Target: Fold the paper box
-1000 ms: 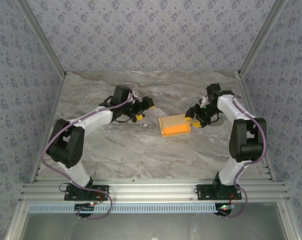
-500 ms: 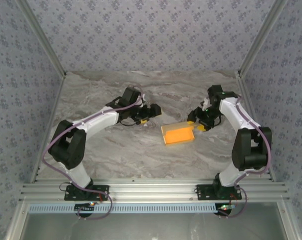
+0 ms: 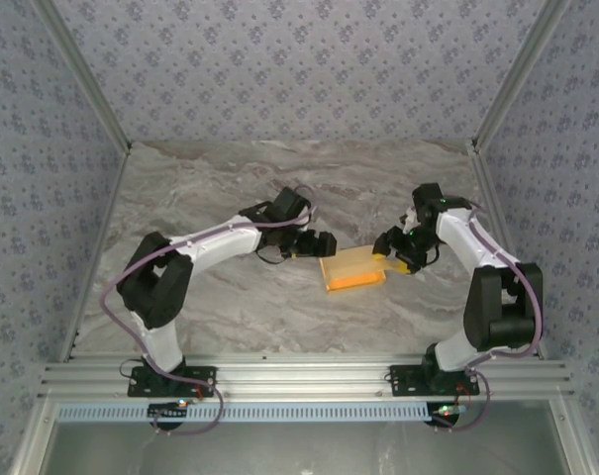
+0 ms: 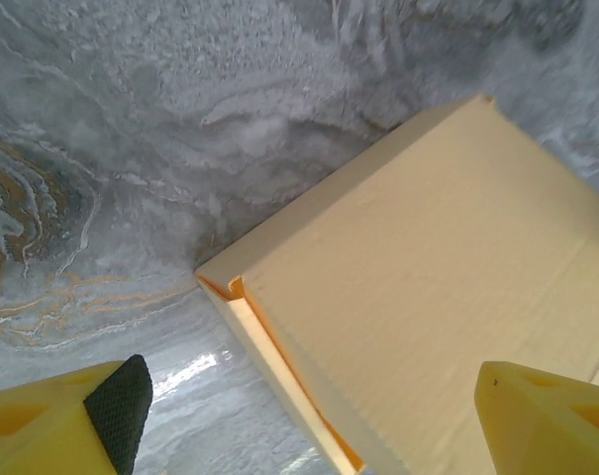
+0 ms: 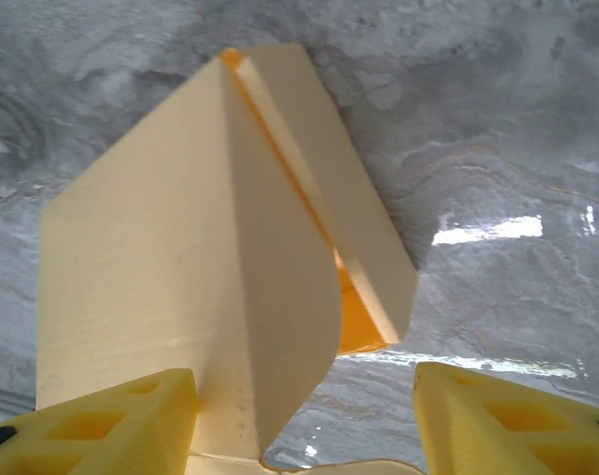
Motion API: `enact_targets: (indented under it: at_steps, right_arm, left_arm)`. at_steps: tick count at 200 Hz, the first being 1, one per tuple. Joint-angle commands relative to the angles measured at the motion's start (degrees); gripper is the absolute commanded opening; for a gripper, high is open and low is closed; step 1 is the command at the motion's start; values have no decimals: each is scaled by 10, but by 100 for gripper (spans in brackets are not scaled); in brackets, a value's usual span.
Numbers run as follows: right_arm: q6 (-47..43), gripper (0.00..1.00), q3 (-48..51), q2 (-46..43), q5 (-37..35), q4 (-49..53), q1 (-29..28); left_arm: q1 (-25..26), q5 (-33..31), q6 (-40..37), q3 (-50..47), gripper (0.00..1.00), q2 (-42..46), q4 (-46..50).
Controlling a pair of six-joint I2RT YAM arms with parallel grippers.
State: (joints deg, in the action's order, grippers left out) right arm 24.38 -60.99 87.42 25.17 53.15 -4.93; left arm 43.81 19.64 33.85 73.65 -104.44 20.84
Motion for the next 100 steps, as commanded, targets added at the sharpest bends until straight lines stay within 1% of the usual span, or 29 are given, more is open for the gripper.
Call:
enact_targets:
  at_steps: [1, 42, 81, 100]
  right_arm:
    - [12, 61, 16, 3, -27, -4, -5]
    - [19, 62, 18, 4, -35, -8, -10]
    - [26, 64, 6, -17, -79, 4, -12]
    - [27, 65, 11, -26, -81, 1, -12]
  left_arm:
    - [15, -48, -54, 25, 86, -14, 40]
    - [39, -120, -87, 42, 87, -41, 79]
    - [43, -163, -88, 47, 88, -70, 100]
    - [45, -178, -87, 47, 88, -77, 106]
